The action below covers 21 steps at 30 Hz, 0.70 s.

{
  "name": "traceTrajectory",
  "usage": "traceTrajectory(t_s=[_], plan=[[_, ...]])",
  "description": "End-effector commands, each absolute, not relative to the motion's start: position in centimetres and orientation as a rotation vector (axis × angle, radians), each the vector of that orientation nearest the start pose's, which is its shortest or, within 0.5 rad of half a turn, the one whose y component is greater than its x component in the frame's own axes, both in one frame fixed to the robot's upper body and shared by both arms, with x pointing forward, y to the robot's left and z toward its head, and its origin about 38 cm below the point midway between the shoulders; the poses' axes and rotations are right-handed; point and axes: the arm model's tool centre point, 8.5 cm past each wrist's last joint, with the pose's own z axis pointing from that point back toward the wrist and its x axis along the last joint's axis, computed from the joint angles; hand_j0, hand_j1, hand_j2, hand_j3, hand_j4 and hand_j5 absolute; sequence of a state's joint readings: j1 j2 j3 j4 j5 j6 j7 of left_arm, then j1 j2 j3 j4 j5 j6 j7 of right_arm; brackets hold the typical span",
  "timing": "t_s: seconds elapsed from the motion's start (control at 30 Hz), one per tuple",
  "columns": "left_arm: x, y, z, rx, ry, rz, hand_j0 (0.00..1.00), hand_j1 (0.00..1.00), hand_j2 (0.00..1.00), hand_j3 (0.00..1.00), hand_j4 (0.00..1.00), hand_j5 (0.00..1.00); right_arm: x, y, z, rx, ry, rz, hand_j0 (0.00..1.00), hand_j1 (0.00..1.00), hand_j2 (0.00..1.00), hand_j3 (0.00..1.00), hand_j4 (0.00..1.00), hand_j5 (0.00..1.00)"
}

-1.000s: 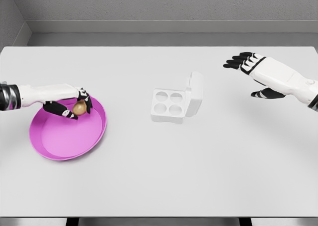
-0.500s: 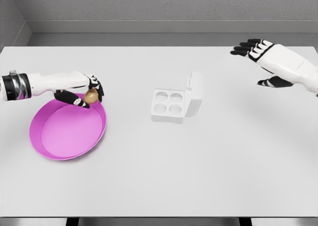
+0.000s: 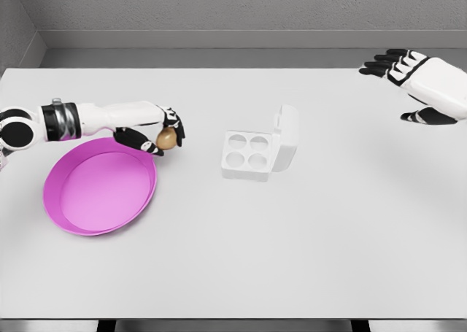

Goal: Pack egg into the box and close the box lid

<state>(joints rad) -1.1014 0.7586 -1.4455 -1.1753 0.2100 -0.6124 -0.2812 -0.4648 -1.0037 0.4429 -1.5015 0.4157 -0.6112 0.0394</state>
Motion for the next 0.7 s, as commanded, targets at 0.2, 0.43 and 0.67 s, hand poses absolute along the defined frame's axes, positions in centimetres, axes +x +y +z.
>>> traceTrajectory(t_s=[0.2, 0.43, 0.67], plan=[[47.5, 22.8, 18.3, -0.115, -1.521, -1.804, 0.46, 0.46, 0.46, 0.46, 0.46, 0.46, 42.8, -36.6, 27.7, -0.775, -1.872, 1.591, 1.00, 1.00, 1.00, 1.00, 1.00, 1.00], [48.0, 20.1, 18.6, -0.151, -1.552, -1.817, 0.46, 0.46, 0.46, 0.46, 0.46, 0.46, 42.6, -35.8, 24.0, -0.672, -1.802, 1.617, 1.00, 1.00, 1.00, 1.00, 1.00, 1.00], [48.3, 18.8, 18.9, -0.174, -1.572, -1.810, 0.46, 0.46, 0.46, 0.46, 0.46, 0.46, 42.4, -33.6, 21.2, -0.552, -1.754, 1.678, 1.00, 1.00, 1.00, 1.00, 1.00, 1.00]])
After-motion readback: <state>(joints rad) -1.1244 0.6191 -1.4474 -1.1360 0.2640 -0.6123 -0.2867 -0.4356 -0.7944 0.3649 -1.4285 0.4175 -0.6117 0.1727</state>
